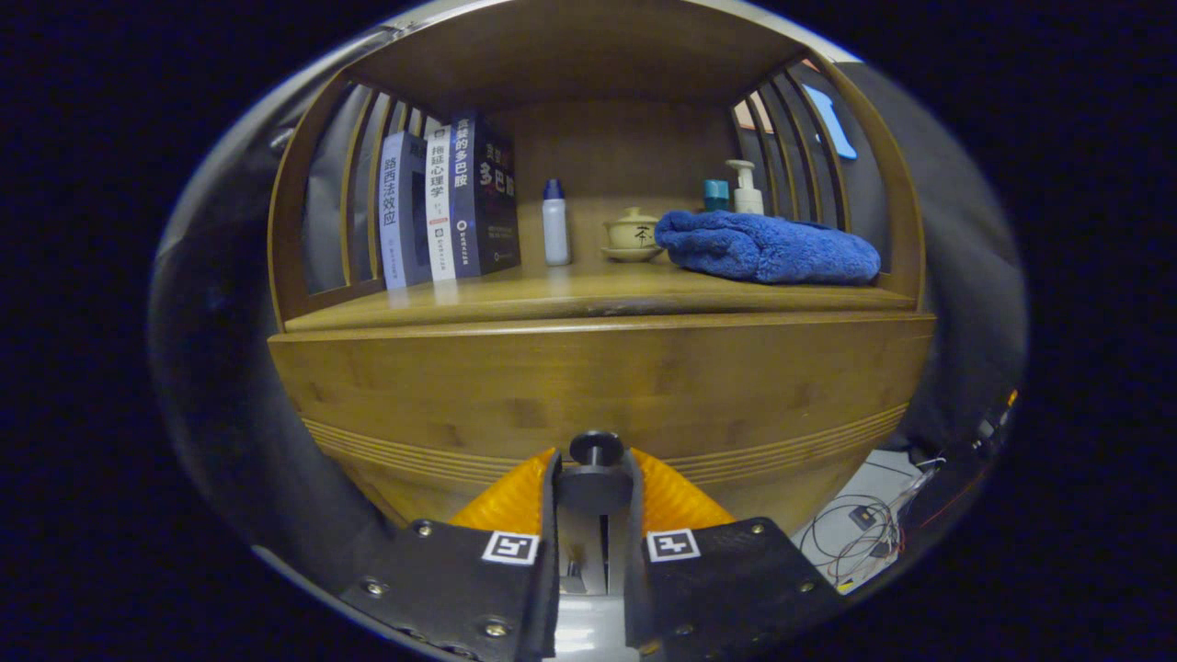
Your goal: Pull open the drawer, take out the items inside it, and place them on the countertop above the cabinet.
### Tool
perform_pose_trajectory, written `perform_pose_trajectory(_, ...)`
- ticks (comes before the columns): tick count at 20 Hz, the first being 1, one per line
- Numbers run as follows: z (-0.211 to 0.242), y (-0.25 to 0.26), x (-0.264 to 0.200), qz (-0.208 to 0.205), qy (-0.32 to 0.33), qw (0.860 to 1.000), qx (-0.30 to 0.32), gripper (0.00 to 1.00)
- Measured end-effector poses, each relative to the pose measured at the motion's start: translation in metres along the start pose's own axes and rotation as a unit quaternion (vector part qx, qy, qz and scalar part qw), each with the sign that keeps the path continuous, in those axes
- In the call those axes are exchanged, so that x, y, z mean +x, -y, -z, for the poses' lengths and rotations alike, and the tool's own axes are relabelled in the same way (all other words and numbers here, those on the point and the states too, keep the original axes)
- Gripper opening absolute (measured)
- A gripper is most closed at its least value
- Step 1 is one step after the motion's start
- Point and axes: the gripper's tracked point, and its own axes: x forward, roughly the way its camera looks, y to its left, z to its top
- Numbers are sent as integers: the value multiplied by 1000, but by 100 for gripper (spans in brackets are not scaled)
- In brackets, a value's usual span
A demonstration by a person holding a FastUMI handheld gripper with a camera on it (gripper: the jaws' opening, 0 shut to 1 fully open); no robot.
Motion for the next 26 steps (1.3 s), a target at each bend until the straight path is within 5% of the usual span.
perform_pose_trajectory(13,27,3,-93,35,-21,999,-5,29)
perform_pose_trajectory(26,48,4,-140,54,-40,998,-16,29)
